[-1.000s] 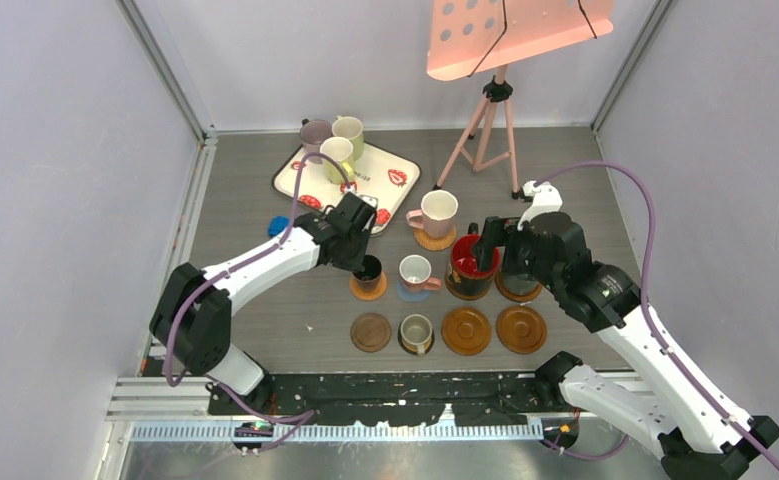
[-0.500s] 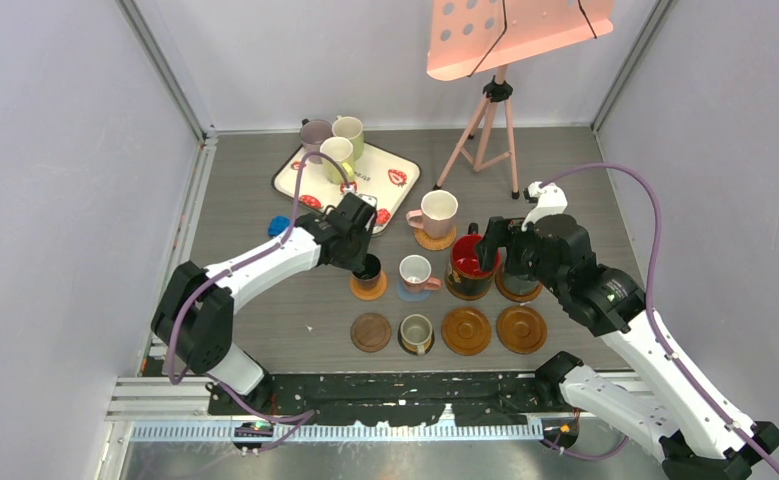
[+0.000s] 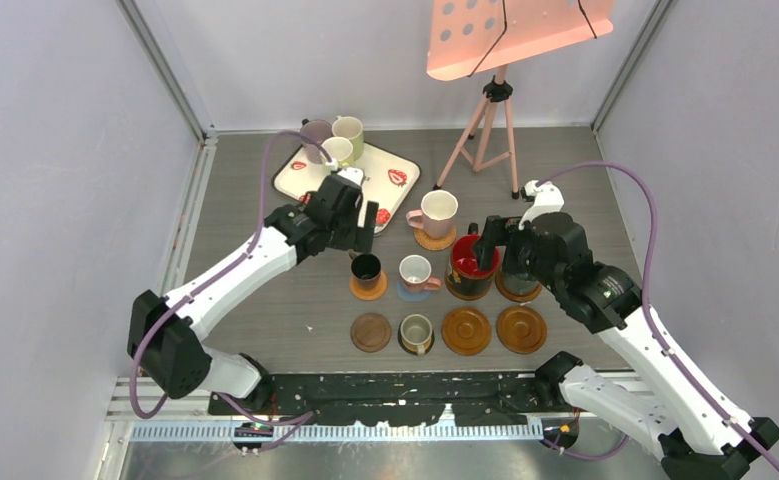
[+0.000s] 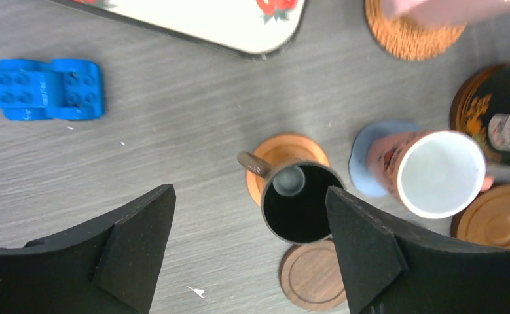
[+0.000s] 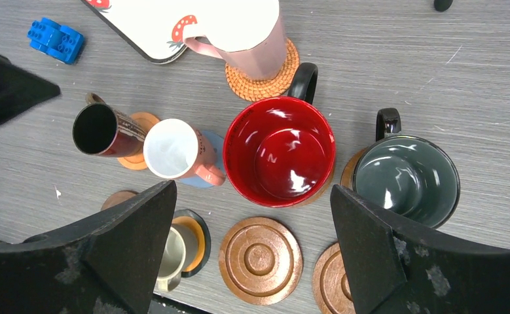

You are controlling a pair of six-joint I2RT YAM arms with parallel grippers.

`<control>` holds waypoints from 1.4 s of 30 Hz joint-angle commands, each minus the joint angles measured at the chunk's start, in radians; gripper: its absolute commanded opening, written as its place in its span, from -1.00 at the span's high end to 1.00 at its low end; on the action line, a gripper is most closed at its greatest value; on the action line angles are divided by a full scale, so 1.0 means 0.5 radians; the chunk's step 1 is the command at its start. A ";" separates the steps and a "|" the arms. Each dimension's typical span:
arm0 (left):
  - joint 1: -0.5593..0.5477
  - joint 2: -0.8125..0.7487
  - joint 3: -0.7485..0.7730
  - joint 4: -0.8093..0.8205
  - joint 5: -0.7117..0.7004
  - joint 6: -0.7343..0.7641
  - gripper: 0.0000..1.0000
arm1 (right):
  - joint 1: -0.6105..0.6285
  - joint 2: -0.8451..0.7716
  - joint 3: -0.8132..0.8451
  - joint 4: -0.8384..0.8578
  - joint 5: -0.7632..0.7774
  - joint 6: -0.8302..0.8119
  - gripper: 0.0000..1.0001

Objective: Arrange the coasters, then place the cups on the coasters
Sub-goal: Place the cup on the coaster, then pick up the cup from the tray.

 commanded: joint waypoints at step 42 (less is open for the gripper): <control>0.979 1.496 1.593 0.315 0.369 -0.327 -0.20 | 0.011 0.371 0.190 0.099 -0.115 -0.008 -0.92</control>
